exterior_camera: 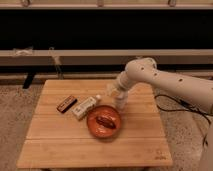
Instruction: Place the white sponge in the ceramic cup
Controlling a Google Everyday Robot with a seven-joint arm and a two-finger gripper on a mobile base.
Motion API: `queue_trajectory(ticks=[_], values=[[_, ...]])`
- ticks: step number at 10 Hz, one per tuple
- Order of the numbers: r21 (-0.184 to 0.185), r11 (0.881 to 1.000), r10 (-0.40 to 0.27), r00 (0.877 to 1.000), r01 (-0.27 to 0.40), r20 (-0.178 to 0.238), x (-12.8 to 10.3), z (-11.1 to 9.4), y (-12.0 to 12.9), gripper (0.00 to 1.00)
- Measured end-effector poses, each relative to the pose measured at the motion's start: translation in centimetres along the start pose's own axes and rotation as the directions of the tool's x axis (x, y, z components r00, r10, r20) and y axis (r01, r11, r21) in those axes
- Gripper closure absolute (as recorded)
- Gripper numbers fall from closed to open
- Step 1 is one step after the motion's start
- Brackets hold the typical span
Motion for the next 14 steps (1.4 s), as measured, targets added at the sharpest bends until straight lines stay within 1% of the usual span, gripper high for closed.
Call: queue_trajectory(ticks=[2, 3, 4, 5, 9, 11, 12, 14], values=[[0.040, 0.999, 0.033, 0.999, -0.033, 0.006, 0.6, -0.3, -0.3, 0.28], [0.048, 0.998, 0.036, 0.999, -0.036, 0.011, 0.8, -0.3, -0.5, 0.22], [0.055, 0.997, 0.043, 0.999, -0.044, 0.024, 0.9, -0.2, -0.7, 0.20], [0.060, 0.997, 0.048, 0.998, -0.051, 0.043, 0.9, 0.0, -0.7, 0.20], [0.075, 0.997, 0.032, 0.998, -0.036, 0.055, 0.2, 0.0, -0.7, 0.20], [0.082, 0.996, 0.015, 0.997, -0.021, 0.074, -0.3, -0.4, -0.5, 0.20], [0.085, 0.996, 0.013, 0.997, -0.019, 0.078, -0.2, -0.7, -0.6, 0.20], [0.082, 0.996, 0.009, 0.997, -0.016, 0.080, -0.5, -0.6, -0.4, 0.20]])
